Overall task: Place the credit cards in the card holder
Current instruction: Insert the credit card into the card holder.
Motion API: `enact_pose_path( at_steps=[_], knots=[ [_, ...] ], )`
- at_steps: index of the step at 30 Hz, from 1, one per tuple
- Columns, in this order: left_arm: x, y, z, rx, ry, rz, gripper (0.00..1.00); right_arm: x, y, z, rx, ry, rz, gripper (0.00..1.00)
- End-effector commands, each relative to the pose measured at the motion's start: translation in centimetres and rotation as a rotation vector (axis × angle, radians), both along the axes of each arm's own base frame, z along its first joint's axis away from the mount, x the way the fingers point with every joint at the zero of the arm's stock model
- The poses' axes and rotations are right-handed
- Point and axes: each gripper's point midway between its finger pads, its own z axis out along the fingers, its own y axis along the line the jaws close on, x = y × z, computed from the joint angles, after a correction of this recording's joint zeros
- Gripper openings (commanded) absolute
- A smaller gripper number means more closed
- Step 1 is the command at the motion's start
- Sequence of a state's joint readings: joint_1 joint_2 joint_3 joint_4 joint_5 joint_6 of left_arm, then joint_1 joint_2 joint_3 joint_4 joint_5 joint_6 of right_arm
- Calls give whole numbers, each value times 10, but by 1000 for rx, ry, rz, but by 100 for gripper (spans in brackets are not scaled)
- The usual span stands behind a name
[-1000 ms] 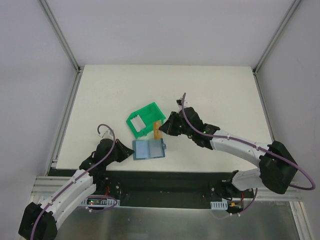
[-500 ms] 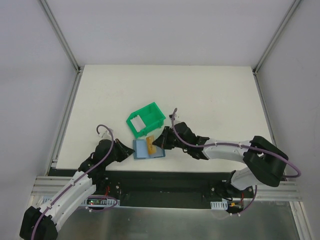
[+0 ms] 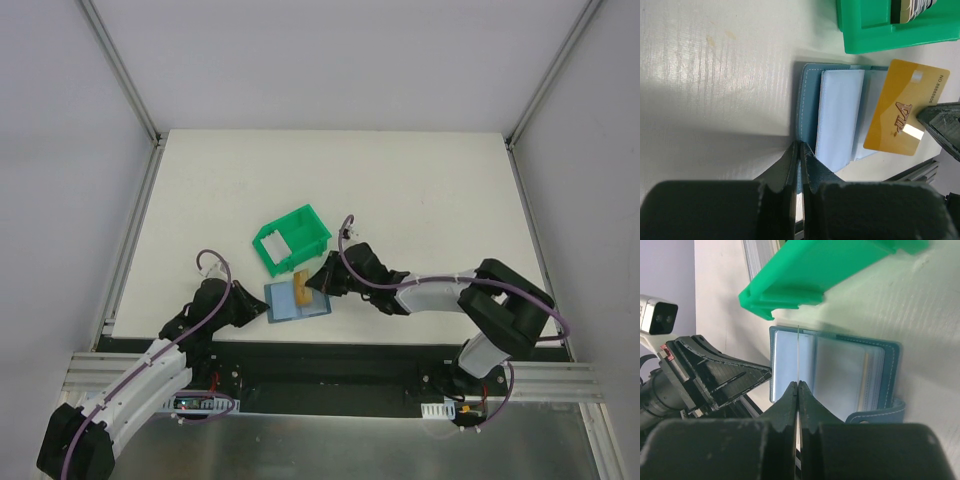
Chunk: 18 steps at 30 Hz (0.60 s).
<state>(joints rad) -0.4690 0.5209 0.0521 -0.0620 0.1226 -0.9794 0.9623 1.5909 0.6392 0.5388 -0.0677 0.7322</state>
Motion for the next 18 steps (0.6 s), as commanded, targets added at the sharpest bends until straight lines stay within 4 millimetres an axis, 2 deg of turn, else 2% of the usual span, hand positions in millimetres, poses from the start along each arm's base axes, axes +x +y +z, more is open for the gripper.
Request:
enact_pose_path(
  at_steps=[1, 8, 18],
  knots=[
    [-18, 10, -34, 44, 71, -15, 0, 0, 5, -4, 45, 16, 16, 0],
    [-18, 10, -35, 49, 73, -14, 0, -4, 3, -21, 49, 41, 21, 0],
    [-19, 11, -36, 51, 74, -13, 0, -6, -2, -29, 55, 60, 3, 1]
  ],
)
